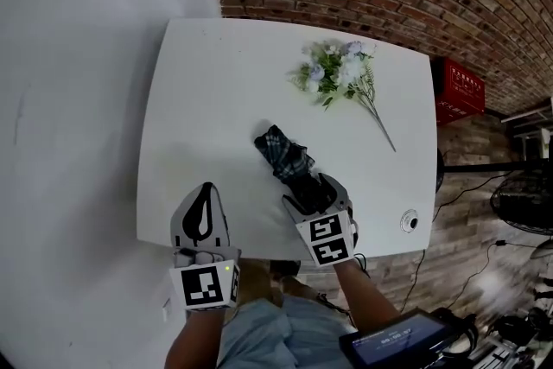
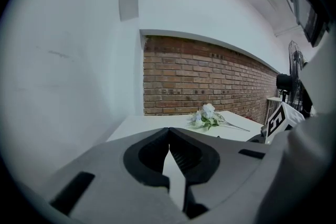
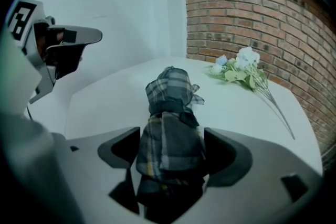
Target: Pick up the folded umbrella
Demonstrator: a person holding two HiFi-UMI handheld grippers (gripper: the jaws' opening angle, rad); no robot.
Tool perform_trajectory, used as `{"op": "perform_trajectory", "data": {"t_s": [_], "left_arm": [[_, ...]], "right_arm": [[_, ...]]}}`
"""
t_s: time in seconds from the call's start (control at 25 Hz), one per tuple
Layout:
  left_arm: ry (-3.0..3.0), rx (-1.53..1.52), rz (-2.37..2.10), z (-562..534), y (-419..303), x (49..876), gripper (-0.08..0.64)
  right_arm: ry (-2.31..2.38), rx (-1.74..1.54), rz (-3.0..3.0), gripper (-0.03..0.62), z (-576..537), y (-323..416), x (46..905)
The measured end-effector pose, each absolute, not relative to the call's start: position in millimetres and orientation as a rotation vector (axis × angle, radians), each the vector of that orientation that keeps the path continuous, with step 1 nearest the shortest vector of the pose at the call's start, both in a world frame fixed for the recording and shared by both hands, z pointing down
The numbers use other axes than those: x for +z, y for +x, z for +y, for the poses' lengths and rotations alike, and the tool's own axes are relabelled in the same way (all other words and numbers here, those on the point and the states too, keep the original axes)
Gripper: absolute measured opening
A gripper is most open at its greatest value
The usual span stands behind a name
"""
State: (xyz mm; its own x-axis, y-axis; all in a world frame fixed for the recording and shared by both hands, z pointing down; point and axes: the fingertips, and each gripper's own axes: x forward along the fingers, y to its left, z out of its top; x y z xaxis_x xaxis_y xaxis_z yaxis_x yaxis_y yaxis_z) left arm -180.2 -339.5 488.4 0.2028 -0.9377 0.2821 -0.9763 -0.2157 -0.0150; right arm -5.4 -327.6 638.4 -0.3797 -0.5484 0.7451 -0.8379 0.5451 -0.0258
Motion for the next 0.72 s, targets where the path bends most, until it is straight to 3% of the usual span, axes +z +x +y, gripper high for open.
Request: {"op": "perform_trajectory", "data": {"t_s": [0.44, 0.72], "left_arm": [[2.288, 0.359, -1.838, -346.2, -183.7, 496.8, 0.008], [2.297, 0.359, -1.834, -348.1, -180.1, 494.9, 0.008]], "right_arm": [[1.100, 0.569, -2.088, 0.380, -325.7, -6.9, 639.1], [1.106, 0.576, -2.091, 0.345, -326.2, -5.2, 637.4]]}}
